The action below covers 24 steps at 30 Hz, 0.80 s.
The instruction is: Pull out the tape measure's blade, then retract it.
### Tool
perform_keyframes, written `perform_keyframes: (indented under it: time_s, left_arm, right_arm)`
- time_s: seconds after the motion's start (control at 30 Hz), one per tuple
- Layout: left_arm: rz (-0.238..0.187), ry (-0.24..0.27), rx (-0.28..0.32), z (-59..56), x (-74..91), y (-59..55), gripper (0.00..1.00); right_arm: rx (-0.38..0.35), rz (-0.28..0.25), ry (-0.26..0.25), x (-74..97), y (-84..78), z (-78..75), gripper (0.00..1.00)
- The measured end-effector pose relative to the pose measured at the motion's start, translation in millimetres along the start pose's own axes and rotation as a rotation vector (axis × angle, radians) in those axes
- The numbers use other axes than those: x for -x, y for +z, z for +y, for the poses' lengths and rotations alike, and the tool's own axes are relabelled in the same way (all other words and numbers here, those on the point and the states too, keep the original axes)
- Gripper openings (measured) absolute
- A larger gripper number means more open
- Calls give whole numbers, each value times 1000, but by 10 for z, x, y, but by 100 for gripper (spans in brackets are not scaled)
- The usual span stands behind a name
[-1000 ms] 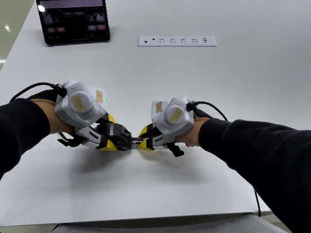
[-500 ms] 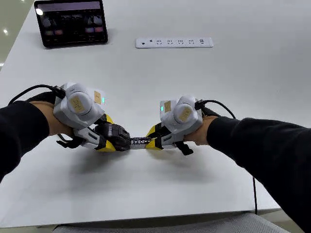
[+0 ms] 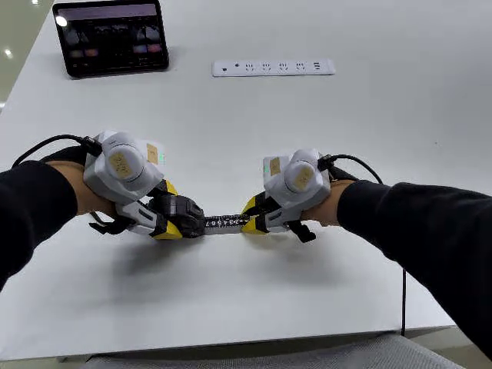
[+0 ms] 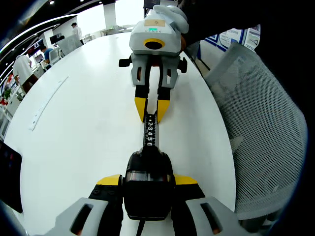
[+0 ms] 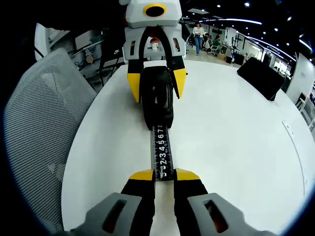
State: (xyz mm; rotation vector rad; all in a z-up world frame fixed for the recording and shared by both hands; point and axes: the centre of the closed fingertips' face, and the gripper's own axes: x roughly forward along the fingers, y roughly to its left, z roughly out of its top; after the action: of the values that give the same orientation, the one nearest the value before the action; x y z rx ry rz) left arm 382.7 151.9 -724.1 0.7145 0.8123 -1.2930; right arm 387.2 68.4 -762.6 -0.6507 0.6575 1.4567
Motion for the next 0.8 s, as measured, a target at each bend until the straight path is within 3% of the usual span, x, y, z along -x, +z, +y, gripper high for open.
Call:
perform_keyframes:
  time_s: [0.8]
  left_arm:
    - [5,12,5,1,-5,-2,33]
  right_arm:
    - [-32,9,-9,195,-212,13,8]
